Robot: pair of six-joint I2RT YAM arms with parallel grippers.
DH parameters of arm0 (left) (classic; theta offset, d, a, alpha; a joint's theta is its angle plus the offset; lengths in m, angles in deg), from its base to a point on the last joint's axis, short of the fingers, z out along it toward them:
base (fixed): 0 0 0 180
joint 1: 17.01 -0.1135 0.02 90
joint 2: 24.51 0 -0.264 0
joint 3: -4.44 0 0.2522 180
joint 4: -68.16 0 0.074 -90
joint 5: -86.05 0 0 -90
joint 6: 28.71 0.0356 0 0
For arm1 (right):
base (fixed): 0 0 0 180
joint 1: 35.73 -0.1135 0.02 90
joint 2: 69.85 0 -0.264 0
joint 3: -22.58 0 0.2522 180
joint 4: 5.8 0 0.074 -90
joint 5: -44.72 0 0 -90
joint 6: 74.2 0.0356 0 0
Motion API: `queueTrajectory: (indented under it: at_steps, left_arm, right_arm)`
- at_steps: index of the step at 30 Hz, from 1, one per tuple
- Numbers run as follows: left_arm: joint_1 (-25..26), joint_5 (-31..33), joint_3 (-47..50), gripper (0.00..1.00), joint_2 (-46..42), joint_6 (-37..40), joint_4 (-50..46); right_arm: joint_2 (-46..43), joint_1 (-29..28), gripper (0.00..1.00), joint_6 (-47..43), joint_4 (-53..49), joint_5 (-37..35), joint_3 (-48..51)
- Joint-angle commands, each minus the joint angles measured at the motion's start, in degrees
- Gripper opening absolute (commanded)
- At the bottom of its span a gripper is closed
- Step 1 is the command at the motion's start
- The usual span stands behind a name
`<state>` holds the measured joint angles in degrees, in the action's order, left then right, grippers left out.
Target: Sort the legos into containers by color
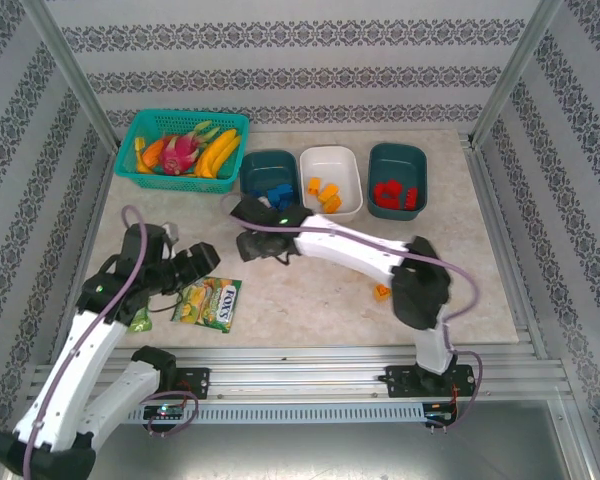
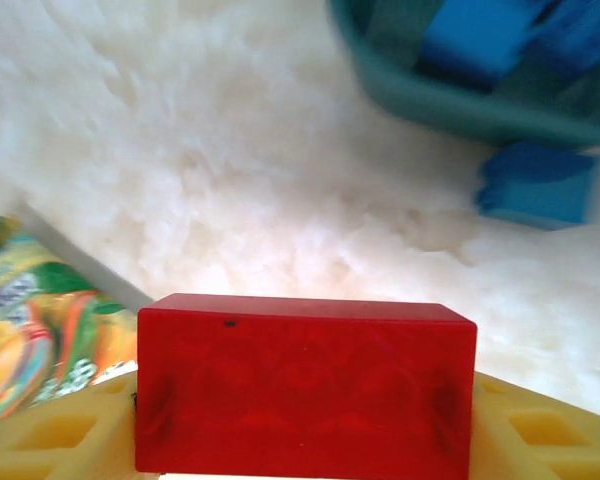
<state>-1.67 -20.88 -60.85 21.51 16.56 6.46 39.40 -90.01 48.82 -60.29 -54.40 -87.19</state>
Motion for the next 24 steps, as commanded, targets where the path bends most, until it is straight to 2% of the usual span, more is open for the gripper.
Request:
queueTrajectory:
  at_steps: [1,4,7,10,14,19,24]
  left_arm:
    - [2.86,-3.6,-4.96,0.79,6.97,2.68,11.93]
    - [7.14,-3.52,-10.26,0.79,16.01,3.96,17.06]
    - [11.58,-3.8,-15.34,0.79,25.3,4.67,22.21]
    - [15.07,-5.32,-21.14,0.79,35.04,4.91,25.79]
    - [18.16,-6.53,-30.4,0.79,45.99,6.36,26.93]
    - [19.37,-7.76,-41.12,0.78,57.04,8.07,25.1]
    - [19.65,-8.36,-48.06,0.78,63.96,9.24,23.82]
  right_arm:
    - [-9.51,7.04,0.53,1.48,-1.96,-1.67,4.68]
    - [-15.52,16.56,0.53,0.29,-3.06,0.34,8.82]
    - [-17.68,27.17,0.54,-1.94,-2.25,2.7,10.94]
    - [-14.18,37.2,0.54,-2.69,-2.06,6.22,8.43]
    - [-4.37,46.55,0.54,-1.39,-3.08,9.31,-0.13]
    - [11.47,51.95,0.56,1.33,-6.56,10.42,-15.36]
    - [26.81,53.05,0.57,1.19,-16.17,8.62,-35.56]
